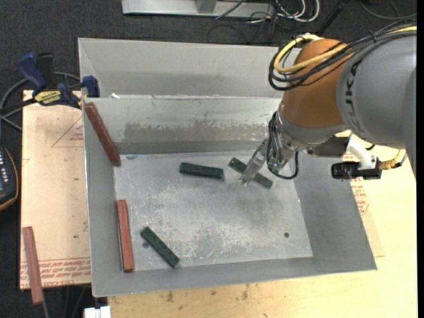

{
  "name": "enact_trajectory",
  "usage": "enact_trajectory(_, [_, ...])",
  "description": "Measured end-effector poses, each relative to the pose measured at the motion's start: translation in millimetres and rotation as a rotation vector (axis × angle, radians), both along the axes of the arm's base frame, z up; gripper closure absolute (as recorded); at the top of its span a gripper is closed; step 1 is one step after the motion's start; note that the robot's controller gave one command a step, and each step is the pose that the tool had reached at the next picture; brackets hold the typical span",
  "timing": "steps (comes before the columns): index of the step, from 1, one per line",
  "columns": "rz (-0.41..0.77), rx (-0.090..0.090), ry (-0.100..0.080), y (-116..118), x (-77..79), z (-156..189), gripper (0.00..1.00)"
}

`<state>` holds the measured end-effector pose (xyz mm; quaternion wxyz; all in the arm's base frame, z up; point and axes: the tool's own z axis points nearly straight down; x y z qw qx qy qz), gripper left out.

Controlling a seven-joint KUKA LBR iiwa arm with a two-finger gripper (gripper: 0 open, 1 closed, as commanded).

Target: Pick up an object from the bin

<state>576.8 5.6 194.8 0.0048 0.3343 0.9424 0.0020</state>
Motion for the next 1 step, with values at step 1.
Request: enact_trajectory(1, [0.003, -0.001, 0.008, 0.2, 0.5, -0.1, 1.00])
